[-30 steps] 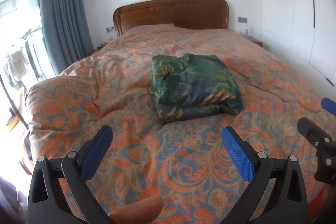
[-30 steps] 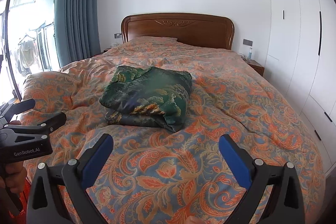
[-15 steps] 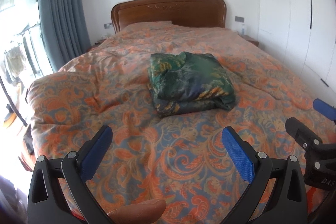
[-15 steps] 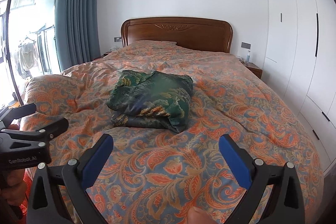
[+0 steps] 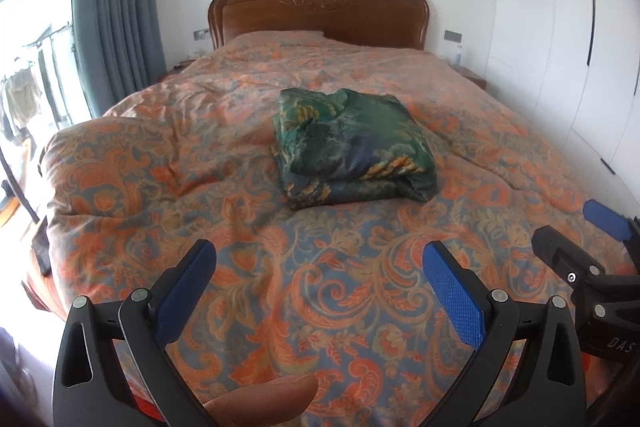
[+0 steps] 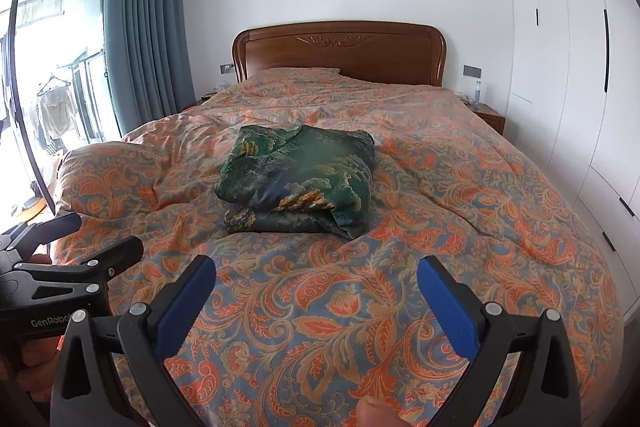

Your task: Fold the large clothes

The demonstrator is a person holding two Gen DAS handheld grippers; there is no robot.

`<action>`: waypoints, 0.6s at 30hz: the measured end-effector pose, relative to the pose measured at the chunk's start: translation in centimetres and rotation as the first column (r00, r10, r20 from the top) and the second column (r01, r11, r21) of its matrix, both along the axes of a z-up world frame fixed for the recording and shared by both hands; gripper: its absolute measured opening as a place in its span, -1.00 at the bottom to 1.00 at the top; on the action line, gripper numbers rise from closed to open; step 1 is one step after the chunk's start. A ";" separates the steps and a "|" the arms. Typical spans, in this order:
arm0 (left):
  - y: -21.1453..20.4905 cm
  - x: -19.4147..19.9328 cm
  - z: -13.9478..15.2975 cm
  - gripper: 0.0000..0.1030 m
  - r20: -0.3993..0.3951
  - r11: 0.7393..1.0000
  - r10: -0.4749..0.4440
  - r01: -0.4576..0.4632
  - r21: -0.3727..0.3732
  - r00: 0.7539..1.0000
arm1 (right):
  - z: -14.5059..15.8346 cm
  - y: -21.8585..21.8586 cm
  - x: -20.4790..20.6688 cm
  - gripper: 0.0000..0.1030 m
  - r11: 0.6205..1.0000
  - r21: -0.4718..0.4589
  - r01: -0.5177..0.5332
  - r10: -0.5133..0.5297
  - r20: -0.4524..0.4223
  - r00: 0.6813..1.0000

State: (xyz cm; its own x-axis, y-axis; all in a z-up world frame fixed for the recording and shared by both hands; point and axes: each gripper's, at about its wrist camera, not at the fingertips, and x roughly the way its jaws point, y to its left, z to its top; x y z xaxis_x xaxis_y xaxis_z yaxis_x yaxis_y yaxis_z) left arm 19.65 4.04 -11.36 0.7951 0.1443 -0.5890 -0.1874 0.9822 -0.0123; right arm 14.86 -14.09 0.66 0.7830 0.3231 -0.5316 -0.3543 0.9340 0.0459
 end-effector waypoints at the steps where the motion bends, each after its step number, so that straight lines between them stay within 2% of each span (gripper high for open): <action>1: 0.0 0.0 0.0 0.99 0.001 1.000 0.000 0.000 0.003 1.000 | 0.0 0.0 0.0 0.99 1.000 0.001 -0.001 0.001 -0.005 1.000; 11: -0.6 -0.1 0.2 0.99 0.021 0.999 0.011 -0.012 0.051 1.000 | 0.0 -0.1 0.2 0.99 1.000 0.001 0.011 -0.011 -0.012 1.000; 18: -0.7 -0.3 0.6 0.99 0.032 0.999 0.008 -0.010 0.043 0.999 | 0.2 -0.2 0.3 0.99 1.000 -0.004 0.025 -0.025 -0.008 1.000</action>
